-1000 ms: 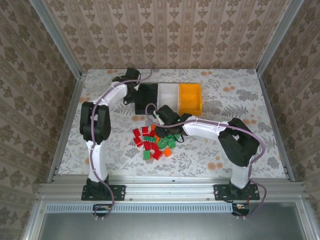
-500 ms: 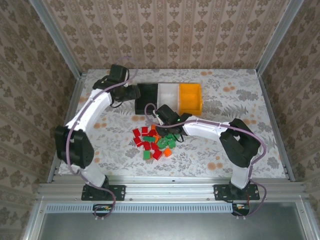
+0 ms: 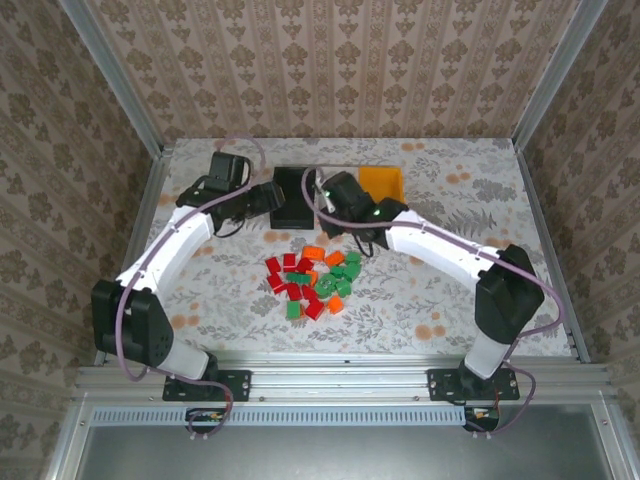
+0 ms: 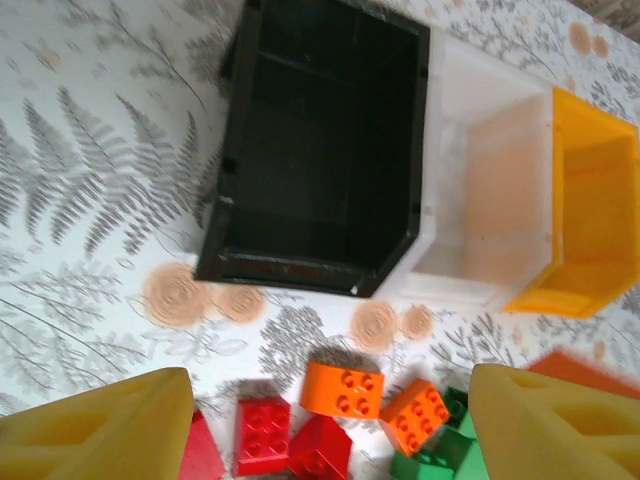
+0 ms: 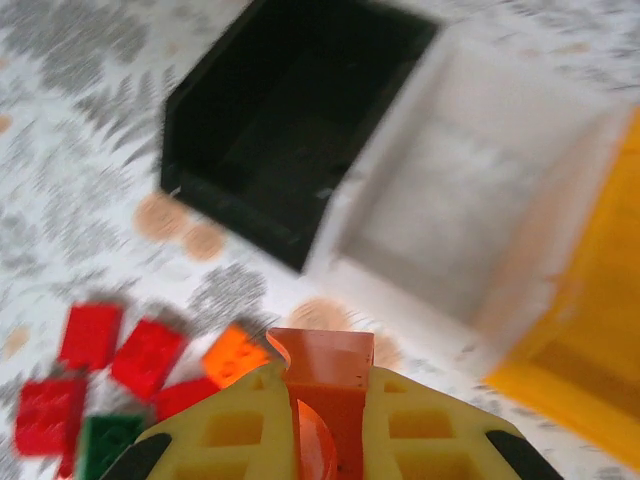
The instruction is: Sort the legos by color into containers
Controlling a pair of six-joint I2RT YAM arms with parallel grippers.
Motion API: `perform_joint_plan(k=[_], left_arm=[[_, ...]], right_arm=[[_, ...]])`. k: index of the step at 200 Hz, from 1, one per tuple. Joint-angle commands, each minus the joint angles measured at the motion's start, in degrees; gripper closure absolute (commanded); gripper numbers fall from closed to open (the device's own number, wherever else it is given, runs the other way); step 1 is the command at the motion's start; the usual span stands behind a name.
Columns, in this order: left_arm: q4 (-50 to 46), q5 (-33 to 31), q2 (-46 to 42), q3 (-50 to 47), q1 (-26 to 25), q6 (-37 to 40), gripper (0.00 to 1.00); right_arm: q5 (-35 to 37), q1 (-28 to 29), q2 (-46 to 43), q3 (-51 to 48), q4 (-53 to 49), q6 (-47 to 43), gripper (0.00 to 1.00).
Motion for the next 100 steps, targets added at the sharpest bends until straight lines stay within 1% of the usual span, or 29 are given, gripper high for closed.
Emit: perform_joint_plan(k=[1,27,38,54,78,100], left_arm=[[3.65,6.82,0.59,0.28,-0.84,-3.69,0.26],[4.68,11.22,3.25,-0.48,-1.21,-7.07,0.27],[5.85,14.22,4.69,-0.86,-1.33,-8.68,0.28],[6.97,17.70,6.56,-0.96,-1.33,-10.58,0.29],[7.91,18.55,7.27,-1.49,-1.33,-11.38,0.29],[7.94,18.70,7.36,-1.59,-1.28,-11.46,0.29]], right_arm=[[3.33,-6.55,3.28,4.21,-3.66,1.68,0.85],[3.20,-13.00,8.56,7.78,-4.58,5.83,0.85],[2.07,-14.48,11.43,10.06,-5.42,6.12,0.85],[2.53,-15.93,15.91,14.57,-8.55,6.09,0.85],[2.59,-17.07,21.05,19.73,-11.28,5.88,0.84],[3.43,-17.12,23.58,22.80,-12.94,5.79,0.75]])
